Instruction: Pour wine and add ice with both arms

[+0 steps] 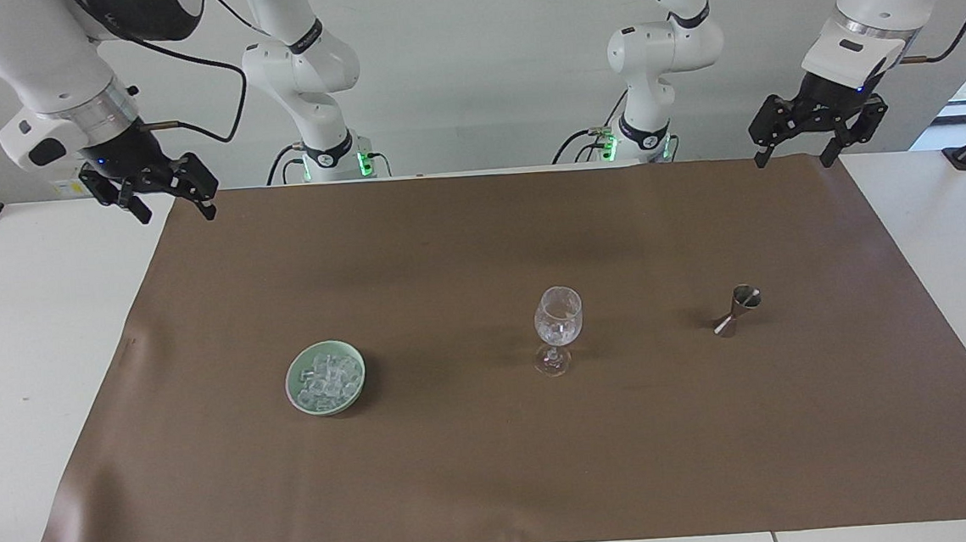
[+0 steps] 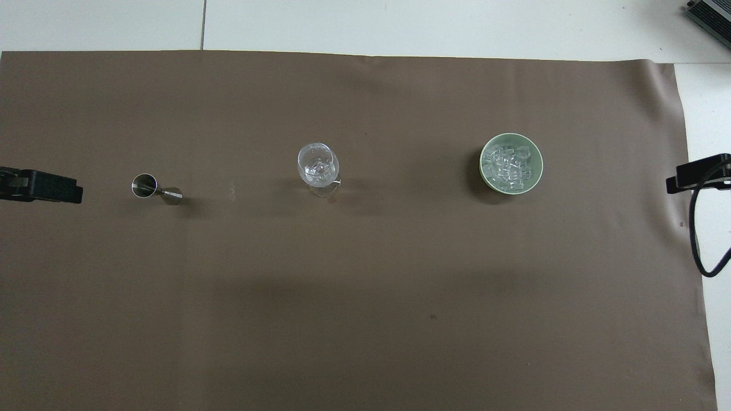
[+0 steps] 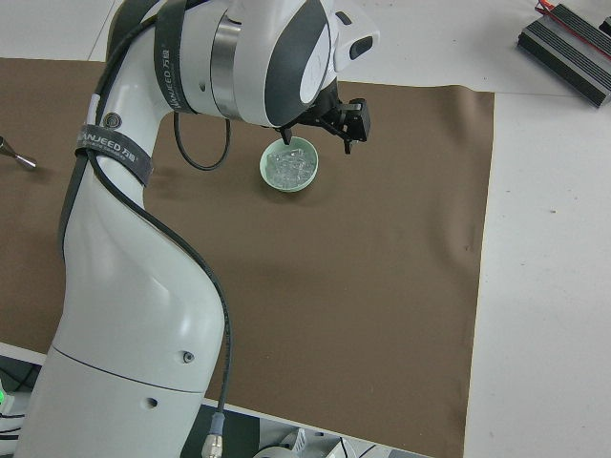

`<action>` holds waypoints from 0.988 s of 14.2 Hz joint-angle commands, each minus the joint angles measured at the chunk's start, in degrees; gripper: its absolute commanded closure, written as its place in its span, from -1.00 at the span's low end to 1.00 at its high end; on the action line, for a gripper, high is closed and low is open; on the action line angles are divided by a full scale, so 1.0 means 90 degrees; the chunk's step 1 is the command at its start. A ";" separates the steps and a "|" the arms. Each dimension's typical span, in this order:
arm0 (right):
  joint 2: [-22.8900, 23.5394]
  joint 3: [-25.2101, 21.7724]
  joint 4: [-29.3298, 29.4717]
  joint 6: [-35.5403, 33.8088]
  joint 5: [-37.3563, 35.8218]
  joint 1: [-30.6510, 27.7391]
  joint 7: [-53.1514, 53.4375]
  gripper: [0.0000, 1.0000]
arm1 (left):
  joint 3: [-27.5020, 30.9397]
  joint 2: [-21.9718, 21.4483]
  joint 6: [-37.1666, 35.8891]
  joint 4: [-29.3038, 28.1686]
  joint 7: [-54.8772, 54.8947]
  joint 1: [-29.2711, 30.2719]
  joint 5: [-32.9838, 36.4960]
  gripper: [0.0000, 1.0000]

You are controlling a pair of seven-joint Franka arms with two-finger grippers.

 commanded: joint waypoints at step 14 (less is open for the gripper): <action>-0.0154 0.0094 0.0212 -0.0413 -0.0229 0.0234 0.0438 -1.00 | 0.0031 -0.0086 -0.0096 -0.0043 -0.0047 0.0011 -0.0061 -1.00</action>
